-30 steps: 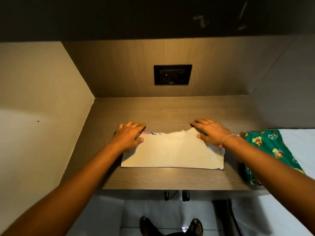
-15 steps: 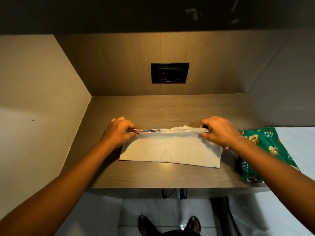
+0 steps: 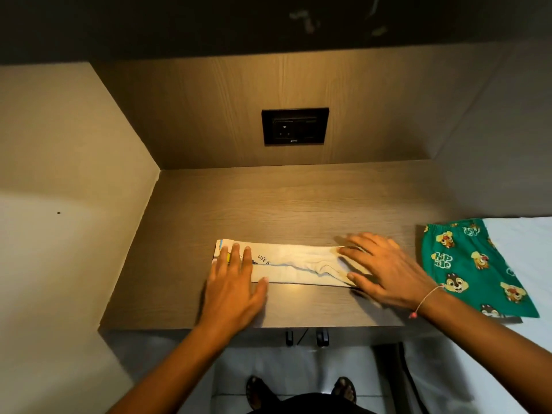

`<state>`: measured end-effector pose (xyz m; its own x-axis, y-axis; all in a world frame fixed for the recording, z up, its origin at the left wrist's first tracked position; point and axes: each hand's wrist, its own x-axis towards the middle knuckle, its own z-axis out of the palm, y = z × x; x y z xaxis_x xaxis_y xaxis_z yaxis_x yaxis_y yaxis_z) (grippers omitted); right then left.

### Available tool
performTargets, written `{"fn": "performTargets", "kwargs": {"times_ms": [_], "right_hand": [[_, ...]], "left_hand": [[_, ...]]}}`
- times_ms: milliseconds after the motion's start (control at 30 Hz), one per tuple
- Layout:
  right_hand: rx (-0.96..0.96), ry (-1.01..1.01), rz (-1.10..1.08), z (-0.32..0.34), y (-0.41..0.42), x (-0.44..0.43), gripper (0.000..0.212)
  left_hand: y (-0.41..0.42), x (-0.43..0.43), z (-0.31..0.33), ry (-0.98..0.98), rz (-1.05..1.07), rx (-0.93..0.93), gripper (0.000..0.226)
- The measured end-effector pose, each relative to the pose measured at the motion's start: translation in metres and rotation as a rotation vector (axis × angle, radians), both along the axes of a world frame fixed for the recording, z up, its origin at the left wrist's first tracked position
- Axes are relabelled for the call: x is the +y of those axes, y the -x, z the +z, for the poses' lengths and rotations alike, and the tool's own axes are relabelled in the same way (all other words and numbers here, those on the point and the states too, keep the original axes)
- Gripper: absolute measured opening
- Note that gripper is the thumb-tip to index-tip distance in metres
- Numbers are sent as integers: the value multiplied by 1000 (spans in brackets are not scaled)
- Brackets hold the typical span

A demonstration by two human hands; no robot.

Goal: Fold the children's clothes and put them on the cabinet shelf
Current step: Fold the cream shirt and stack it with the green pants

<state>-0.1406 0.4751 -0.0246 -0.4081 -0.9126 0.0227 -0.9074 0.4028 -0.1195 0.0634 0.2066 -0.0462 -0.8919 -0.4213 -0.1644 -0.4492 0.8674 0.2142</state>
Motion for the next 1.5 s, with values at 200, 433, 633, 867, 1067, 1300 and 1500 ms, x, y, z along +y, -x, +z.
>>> {"fn": "performTargets", "kwargs": {"times_ms": [200, 433, 633, 867, 1067, 1300, 1500], "right_hand": [[-86, -240, 59, -25, -8, 11, 68], [-213, -151, -33, -11, -90, 4, 82], [-229, -131, -82, -18, -132, -18, 80], [-204, -8, -21, -29, -109, -10, 76], [-136, 52, 73, -47, -95, -7, 66], [-211, 281, 78, -49, -105, -3, 48], [-601, 371, -7, 6, -118, 10, 19]], "left_hand": [[42, -5, -22, -71, 90, -134, 72], [138, -67, -4, -69, -182, -244, 57], [173, -68, -9, 39, -347, -236, 57], [68, -31, -3, -165, -441, 148, 83], [-31, 31, -24, -81, -586, 188, 87], [-36, 53, -34, -65, -460, 416, 44], [-52, 63, 7, -443, -280, 536, 17]]}}
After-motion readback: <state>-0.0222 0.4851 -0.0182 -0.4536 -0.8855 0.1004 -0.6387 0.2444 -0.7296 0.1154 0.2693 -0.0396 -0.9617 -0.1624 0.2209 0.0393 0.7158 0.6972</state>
